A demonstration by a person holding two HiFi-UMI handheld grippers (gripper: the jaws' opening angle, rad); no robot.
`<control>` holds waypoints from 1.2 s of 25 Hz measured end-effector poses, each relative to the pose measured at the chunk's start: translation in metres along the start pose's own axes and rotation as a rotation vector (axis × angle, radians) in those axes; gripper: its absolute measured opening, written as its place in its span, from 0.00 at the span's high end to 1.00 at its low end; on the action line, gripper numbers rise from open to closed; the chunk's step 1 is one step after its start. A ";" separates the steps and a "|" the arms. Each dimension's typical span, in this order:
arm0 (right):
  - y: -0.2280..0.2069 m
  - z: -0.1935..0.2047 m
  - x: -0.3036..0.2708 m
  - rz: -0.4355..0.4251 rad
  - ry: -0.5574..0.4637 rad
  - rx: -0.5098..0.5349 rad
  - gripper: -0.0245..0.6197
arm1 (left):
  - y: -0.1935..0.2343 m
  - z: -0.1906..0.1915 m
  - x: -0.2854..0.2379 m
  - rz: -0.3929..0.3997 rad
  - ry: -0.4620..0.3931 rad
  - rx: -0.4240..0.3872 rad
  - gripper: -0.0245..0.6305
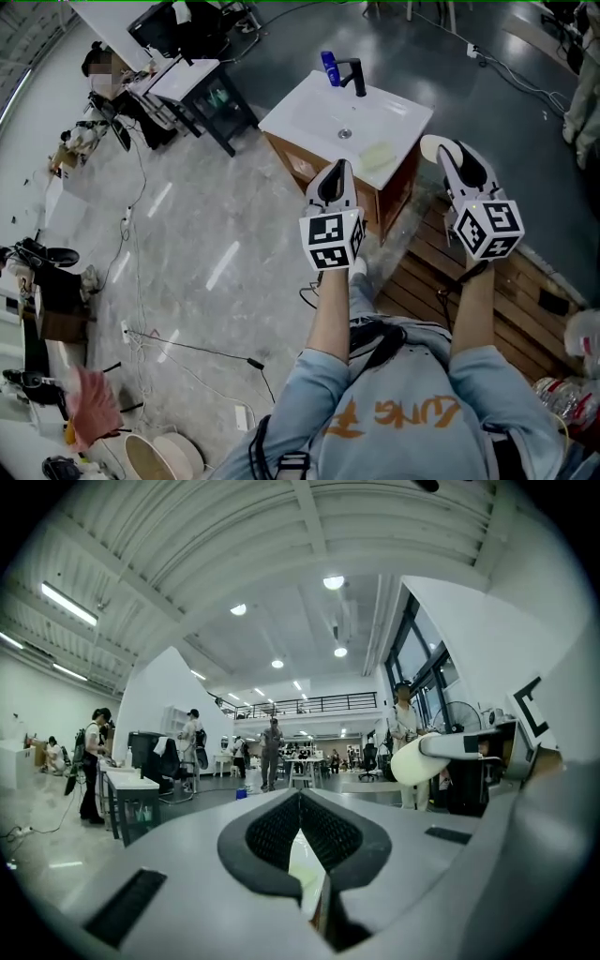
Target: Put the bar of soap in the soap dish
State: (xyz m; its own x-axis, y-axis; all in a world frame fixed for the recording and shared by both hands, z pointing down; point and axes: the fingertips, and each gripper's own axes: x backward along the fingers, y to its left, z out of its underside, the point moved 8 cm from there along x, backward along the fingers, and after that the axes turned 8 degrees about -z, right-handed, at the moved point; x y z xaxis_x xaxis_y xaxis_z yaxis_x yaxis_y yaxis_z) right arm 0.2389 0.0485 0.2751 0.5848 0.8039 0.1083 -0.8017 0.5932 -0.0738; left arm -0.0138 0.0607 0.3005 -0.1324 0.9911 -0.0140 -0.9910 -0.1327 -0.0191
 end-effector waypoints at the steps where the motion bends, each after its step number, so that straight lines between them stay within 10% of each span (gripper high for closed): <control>1: -0.005 0.002 -0.006 0.009 0.004 0.000 0.75 | 0.001 0.002 -0.010 0.010 0.002 0.004 0.93; 17: -0.051 0.108 -0.175 0.062 0.253 -0.147 0.75 | 0.078 0.094 -0.175 0.081 0.269 0.035 0.93; 23: -0.064 0.128 -0.235 0.097 0.322 -0.161 0.75 | 0.103 0.105 -0.240 0.134 0.305 -0.070 0.93; 30: -0.073 0.151 -0.281 0.081 0.490 -0.170 0.75 | 0.111 0.137 -0.297 0.239 0.368 0.026 0.93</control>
State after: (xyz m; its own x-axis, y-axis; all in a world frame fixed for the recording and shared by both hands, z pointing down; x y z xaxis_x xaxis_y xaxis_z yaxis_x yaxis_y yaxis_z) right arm 0.1141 -0.2274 0.3997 0.5438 0.7493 -0.3780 -0.8391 0.4945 -0.2268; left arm -0.0870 -0.2471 0.4398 -0.3464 0.8620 -0.3701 -0.9343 -0.3526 0.0532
